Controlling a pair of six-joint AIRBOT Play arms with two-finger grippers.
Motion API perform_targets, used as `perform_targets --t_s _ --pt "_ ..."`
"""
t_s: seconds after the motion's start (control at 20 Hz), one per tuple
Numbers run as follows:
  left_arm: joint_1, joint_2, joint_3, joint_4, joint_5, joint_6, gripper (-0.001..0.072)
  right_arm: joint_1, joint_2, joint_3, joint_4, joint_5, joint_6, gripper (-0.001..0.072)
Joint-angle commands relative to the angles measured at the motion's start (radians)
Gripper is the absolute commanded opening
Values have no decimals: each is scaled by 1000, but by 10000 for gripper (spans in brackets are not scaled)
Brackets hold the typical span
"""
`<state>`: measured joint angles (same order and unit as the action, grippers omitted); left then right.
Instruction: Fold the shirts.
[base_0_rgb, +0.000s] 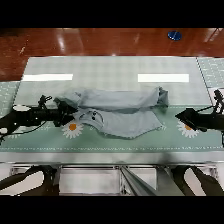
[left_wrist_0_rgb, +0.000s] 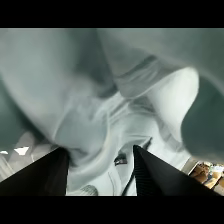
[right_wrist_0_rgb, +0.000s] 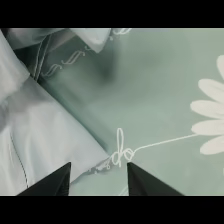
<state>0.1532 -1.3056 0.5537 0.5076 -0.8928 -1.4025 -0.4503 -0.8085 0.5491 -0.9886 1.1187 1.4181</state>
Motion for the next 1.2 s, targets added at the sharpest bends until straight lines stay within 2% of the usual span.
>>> perform_targets --t_s 0.0,0.05,0.1,0.4,0.6,0.7,0.95,1.0,1.05,1.1,1.15 --pt "-29 -76 79 5 -10 3 381 -1 -19 -1 15 -44 2 409" --pt "-41 -89 103 4 -15 23 104 -1 -37 0 21 -60 2 409" --pt "-53 -94 128 4 -21 61 17 -1 -65 4 26 -76 1 409" --pt "-58 -93 256 6 -114 85 18 -1 -369 158 78 -125 -56 409" --pt "-58 -93 272 6 -122 84 18 4 -562 288 209 -101 -138 409" --pt "-59 -93 272 6 -122 81 18 47 -623 331 210 -99 -160 409" --pt "-59 -93 272 5 -136 81 18 177 -744 434 193 -156 -138 406" --pt "-59 -93 275 4 -144 81 18 187 -758 456 177 -159 -120 315" --pt "-57 -92 283 4 -154 80 18 191 -761 476 172 -151 -116 90" --pt "-49 -92 309 3 -181 77 18 192 -756 504 170 -123 -125 25" --pt "-37 -89 349 3 -216 77 18 190 -745 546 163 -76 -142 25"
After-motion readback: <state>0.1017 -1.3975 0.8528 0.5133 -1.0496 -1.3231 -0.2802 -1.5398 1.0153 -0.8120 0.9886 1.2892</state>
